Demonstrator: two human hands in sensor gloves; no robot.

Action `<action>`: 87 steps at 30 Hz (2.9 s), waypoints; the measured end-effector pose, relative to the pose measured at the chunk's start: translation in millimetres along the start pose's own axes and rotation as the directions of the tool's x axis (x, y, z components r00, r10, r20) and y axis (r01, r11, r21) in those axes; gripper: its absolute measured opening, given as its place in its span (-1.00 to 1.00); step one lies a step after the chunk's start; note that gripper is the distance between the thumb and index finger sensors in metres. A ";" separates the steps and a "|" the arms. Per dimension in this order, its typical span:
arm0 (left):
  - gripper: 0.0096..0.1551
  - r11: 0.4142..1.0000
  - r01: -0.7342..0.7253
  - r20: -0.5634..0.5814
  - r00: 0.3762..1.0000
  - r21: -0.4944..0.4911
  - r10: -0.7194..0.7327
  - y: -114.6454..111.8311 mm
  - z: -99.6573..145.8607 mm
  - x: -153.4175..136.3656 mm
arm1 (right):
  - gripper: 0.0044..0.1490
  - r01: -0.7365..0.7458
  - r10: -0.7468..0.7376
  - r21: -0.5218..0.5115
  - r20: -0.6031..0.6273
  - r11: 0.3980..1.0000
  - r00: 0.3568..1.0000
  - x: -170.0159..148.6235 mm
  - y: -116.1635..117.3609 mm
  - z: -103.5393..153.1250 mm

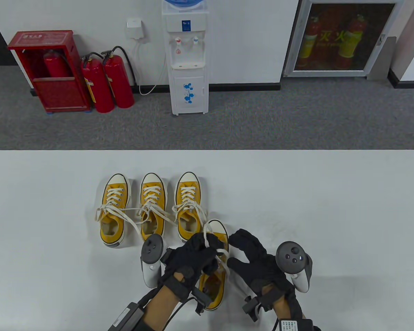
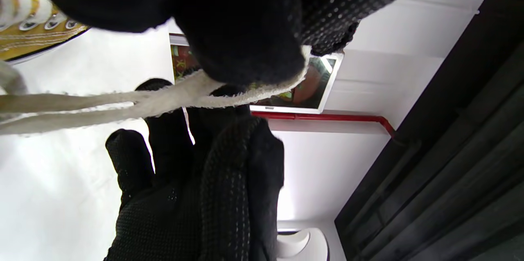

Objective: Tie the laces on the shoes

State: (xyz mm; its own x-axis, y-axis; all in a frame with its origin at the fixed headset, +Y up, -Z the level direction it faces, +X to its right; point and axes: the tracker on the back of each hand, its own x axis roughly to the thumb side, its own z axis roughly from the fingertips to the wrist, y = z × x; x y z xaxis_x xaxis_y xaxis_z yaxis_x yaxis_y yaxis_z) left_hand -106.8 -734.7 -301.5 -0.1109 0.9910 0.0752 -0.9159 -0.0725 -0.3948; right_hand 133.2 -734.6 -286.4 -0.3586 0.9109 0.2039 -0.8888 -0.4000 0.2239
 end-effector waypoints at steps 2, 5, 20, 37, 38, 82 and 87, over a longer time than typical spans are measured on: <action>-0.62 1.000 0.006 0.004 1.000 -0.011 -0.006 -1.7 0.3 0.5 | -0.12 0.000 0.000 0.000 -0.006 1.000 1.000 0.4 3.2 0.1; -0.63 0.999 0.031 0.008 1.000 -0.024 -0.031 -2.8 -0.3 0.4 | -0.31 0.023 -0.023 -0.033 -0.010 0.999 1.000 -0.6 4.3 0.0; -0.64 0.992 0.068 -0.020 0.998 0.110 -0.066 18.9 5.0 -9.8 | -0.46 0.281 -0.281 -0.009 -0.003 0.960 0.960 -6.3 -0.1 -0.3; -0.63 0.995 -0.048 0.005 0.999 0.091 0.048 23.1 7.9 -15.0 | -0.39 0.066 -0.060 0.091 -0.061 0.994 0.996 -7.9 19.9 -4.1; -0.63 0.995 -0.044 0.006 0.999 0.093 0.043 23.6 8.0 -15.0 | -0.39 0.062 -0.057 0.074 -0.062 0.995 0.996 -7.8 18.5 -3.8; -0.62 0.735 0.240 -0.145 0.971 0.634 -0.191 115.5 49.6 0.6 | -0.50 -0.486 0.333 -0.486 -0.370 0.726 0.868 -18.4 -81.9 21.0; -0.62 0.728 0.340 -0.231 0.940 0.595 -0.250 117.0 51.5 3.5 | -0.51 -0.569 0.370 -0.411 -0.469 0.712 0.802 -23.1 -88.2 21.4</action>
State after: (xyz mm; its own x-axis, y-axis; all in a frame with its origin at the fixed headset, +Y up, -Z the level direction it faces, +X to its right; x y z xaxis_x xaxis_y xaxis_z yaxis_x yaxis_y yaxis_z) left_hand -234.3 -745.5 -300.3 0.2137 0.9760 -0.0422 -0.9342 0.2168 0.2834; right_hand 226.0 -722.5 -290.4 -0.7500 0.6303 -0.2004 -0.5467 -0.7613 -0.3486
